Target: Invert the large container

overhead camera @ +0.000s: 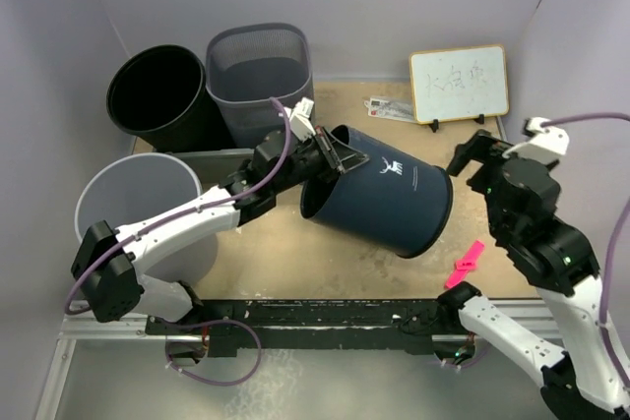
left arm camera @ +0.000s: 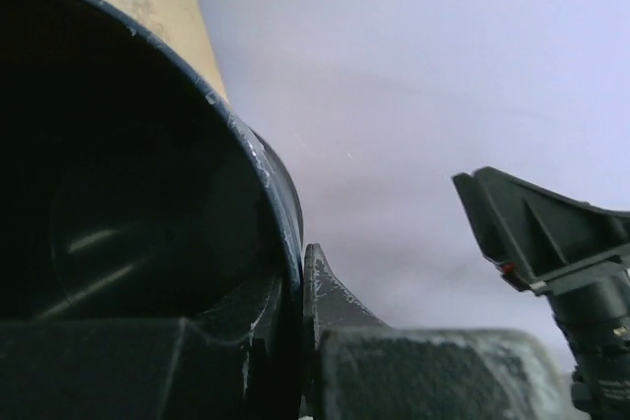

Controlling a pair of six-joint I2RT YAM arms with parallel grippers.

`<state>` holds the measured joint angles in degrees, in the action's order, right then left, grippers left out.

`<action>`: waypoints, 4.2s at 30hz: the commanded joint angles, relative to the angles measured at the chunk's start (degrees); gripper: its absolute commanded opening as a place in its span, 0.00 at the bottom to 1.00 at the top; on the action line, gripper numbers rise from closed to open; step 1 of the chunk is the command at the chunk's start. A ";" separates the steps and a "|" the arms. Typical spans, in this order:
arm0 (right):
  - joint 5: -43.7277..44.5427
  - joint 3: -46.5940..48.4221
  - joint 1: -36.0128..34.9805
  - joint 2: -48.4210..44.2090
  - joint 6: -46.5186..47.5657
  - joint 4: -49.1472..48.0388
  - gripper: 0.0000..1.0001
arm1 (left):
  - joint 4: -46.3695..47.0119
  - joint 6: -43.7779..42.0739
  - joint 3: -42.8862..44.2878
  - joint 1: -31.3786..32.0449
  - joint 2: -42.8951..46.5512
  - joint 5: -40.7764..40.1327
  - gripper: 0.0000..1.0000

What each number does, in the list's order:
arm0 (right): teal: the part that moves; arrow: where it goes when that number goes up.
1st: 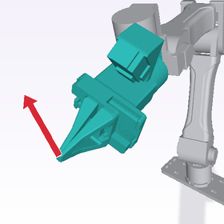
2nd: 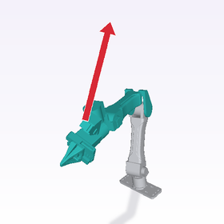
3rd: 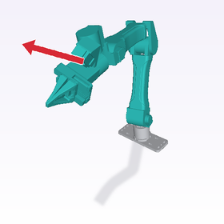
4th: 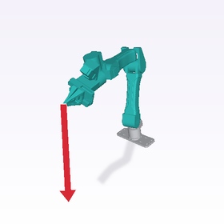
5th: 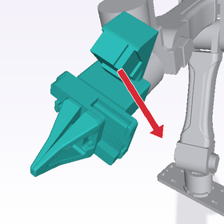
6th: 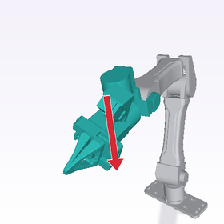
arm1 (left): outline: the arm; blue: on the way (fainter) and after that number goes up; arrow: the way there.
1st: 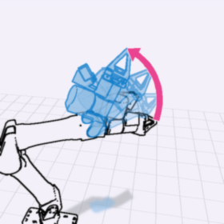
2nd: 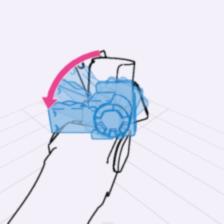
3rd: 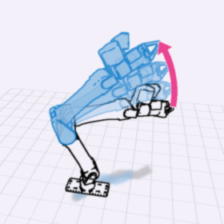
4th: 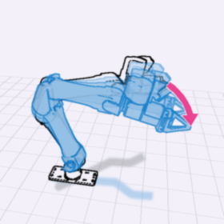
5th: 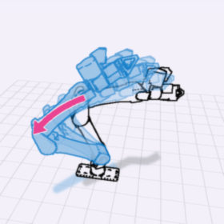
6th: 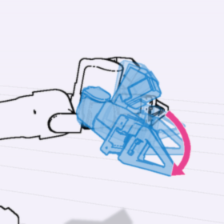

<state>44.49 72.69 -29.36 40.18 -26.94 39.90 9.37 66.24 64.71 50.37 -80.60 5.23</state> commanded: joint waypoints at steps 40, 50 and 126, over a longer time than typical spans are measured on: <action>-89.22 -16.63 30.16 12.53 -9.69 -6.60 0.00 | -23.49 -13.52 -11.53 -2.47 10.13 -10.23 0.61; -69.38 5.14 30.07 14.46 2.41 3.81 0.00 | -33.34 -19.64 -2.51 -2.56 8.64 -13.04 0.71; -3.69 12.04 7.54 42.81 56.79 -38.00 0.00 | -16.49 -17.37 -5.02 -2.84 5.21 -11.53 0.73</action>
<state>40.75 82.00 -20.08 82.06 28.75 4.19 -14.35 47.62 58.57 47.40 -74.15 -8.88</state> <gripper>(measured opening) 0.019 0.729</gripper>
